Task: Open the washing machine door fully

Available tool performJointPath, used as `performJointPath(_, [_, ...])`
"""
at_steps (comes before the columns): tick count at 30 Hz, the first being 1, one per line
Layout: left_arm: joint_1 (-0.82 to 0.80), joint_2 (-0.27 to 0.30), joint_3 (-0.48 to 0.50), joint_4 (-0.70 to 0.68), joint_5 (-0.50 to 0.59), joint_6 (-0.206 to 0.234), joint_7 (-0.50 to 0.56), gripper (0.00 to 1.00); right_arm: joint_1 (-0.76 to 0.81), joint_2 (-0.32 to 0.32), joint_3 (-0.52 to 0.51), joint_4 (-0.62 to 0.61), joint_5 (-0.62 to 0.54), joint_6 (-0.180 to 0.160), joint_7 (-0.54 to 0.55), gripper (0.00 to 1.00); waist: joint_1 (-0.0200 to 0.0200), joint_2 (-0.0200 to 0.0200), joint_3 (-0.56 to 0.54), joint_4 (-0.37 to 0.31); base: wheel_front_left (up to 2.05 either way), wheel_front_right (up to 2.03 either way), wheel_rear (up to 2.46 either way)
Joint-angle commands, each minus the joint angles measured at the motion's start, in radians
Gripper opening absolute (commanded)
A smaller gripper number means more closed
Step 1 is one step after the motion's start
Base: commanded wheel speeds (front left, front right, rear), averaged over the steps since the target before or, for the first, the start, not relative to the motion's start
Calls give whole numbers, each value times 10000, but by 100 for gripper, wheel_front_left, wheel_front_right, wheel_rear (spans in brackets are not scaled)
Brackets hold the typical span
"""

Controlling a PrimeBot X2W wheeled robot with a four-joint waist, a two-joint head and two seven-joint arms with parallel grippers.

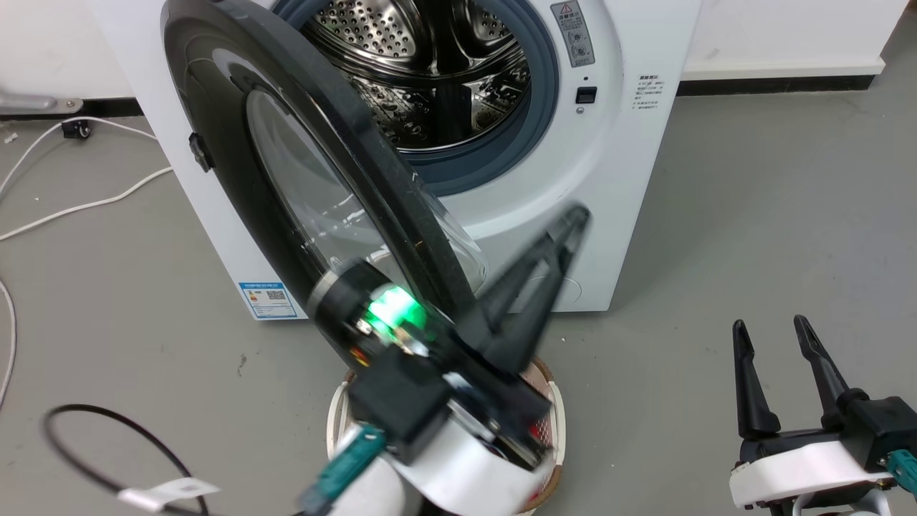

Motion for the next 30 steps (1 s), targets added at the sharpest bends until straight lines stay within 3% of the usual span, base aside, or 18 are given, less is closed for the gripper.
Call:
performJointPath(1, [402, -1, -393, 268, -212, -9, 334, 0, -59, 29, -12, 19, 40, -7, 7, 100, -1, 0, -26, 2, 0, 0, 0])
performJointPath(8, [1415, 130, -1168, 1116, -515, 53, 1172, 0, 7, 28, 47, 49, 73, -7, 23, 100, -1, 0, -94, -12, 0, 0, 0])
performJointPath(14, [2013, 273, -1360, 1731, -422, 265, 1088, 0, 31, 28, 128, 58, 145, -7, 22, 100, -1, 0, -108, -72, 0, 0, 0])
performJointPath(30, [522, 47, -1181, 4191, -718, 877, 433, 0, -165, 28, 273, 309, 358, -7, -20, 100, -1, 0, 67, -297, 0, 0, 0])
